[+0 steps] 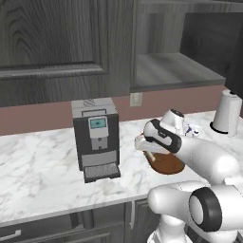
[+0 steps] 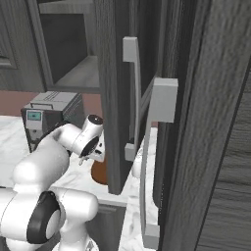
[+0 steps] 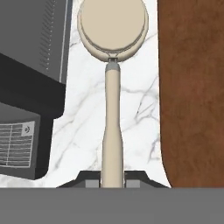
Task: Grab the spray bottle from the cabinet, then place it next to the cutting board for sanitizing. Then grab the dish brush from the countertop next to the sink and place it next to the cutting board.
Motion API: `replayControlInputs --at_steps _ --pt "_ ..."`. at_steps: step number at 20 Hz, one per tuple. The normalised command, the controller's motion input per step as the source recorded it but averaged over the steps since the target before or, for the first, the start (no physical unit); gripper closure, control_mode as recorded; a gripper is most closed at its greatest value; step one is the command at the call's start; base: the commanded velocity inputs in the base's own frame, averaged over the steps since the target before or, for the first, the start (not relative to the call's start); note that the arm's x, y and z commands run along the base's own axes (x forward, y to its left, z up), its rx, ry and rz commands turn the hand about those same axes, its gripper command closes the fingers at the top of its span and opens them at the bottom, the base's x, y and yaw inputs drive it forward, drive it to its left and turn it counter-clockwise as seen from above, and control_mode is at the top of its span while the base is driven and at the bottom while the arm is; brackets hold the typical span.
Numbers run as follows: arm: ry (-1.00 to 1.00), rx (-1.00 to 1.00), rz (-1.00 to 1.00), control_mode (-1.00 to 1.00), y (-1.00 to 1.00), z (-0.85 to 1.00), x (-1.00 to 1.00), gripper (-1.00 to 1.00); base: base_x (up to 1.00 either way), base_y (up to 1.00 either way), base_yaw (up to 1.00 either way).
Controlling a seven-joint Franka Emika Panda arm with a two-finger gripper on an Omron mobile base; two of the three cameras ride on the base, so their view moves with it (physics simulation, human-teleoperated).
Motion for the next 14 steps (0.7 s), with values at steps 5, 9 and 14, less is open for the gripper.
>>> replayControlInputs --at_steps 5,9,14 --pt "0.0 0.0 0.0 -1.0 0.0 -0.29 0.26 1.0 0.0 0.0 0.0" --pt "0.0 0.0 0.0 -1.0 0.0 -0.33 0.23 1.0 0.0 0.0 0.0" --pt "0.0 0.0 0.0 -1.0 0.0 -0.31 0.21 1.0 0.0 0.0 0.0"
